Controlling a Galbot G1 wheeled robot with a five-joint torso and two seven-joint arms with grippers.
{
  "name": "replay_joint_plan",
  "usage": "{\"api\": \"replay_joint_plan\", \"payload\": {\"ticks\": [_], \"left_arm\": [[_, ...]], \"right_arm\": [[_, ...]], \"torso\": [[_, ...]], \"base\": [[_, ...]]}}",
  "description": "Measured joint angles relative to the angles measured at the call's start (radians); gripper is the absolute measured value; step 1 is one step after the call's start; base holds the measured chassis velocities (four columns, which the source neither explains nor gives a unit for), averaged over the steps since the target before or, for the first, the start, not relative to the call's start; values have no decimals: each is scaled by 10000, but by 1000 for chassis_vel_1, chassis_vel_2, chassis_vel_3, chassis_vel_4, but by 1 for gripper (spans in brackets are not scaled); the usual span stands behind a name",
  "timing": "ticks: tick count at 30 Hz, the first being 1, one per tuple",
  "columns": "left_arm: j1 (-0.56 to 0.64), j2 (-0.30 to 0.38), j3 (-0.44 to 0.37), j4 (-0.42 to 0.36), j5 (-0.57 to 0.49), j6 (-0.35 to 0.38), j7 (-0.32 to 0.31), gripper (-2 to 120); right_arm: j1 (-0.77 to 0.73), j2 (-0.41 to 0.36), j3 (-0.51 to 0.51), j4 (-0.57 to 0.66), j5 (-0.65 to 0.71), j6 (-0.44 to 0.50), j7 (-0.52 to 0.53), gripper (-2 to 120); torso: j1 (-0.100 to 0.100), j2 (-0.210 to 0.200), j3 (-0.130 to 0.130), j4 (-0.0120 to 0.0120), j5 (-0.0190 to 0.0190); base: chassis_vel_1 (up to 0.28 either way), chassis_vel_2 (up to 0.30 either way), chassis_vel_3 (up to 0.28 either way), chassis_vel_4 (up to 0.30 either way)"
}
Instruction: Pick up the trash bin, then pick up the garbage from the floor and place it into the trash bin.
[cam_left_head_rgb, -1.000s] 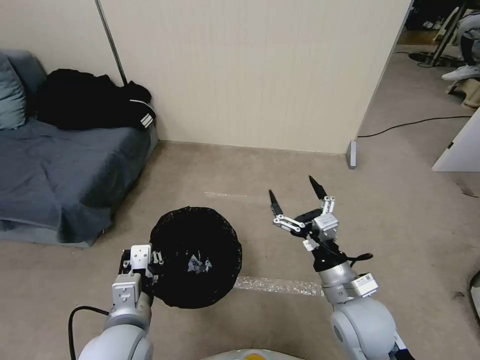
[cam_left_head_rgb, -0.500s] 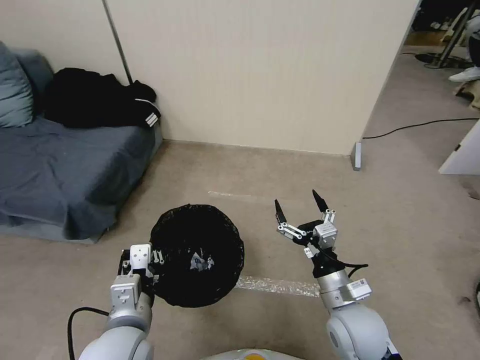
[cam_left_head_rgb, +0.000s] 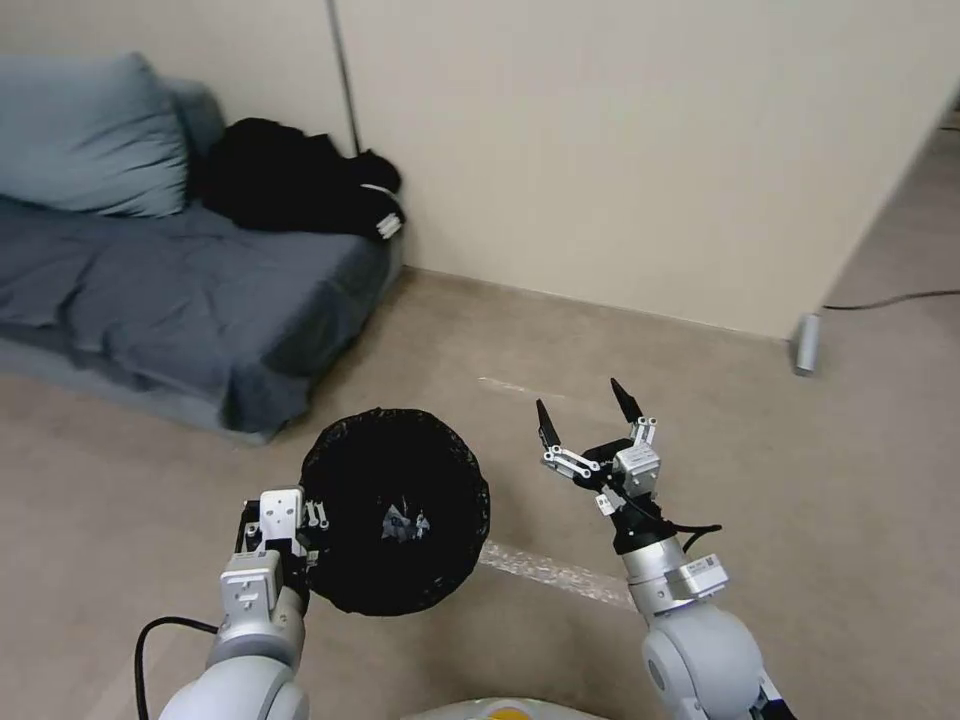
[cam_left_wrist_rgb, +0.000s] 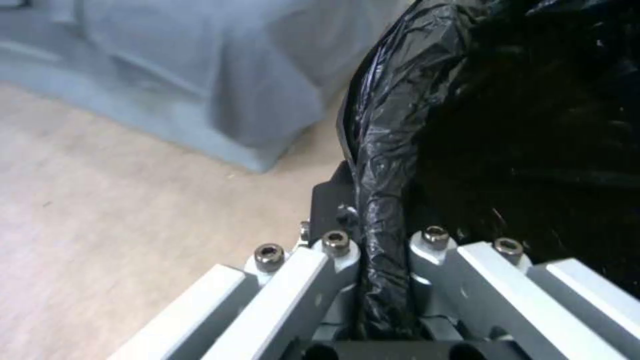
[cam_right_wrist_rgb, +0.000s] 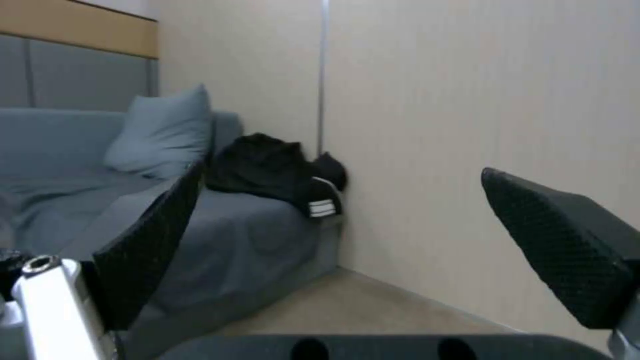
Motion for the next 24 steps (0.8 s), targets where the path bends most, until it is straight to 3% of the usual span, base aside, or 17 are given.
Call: {"api": "replay_joint_plan", "payload": {"ticks": [24], "left_arm": [[-51,17,16,-4,-18,0,6,1]], "right_arm": [[203,-6,-111,-4,-75,-42,79,100]], "torso": [[1,0,0,0,1]], "base": [[124,126,125,123]]}}
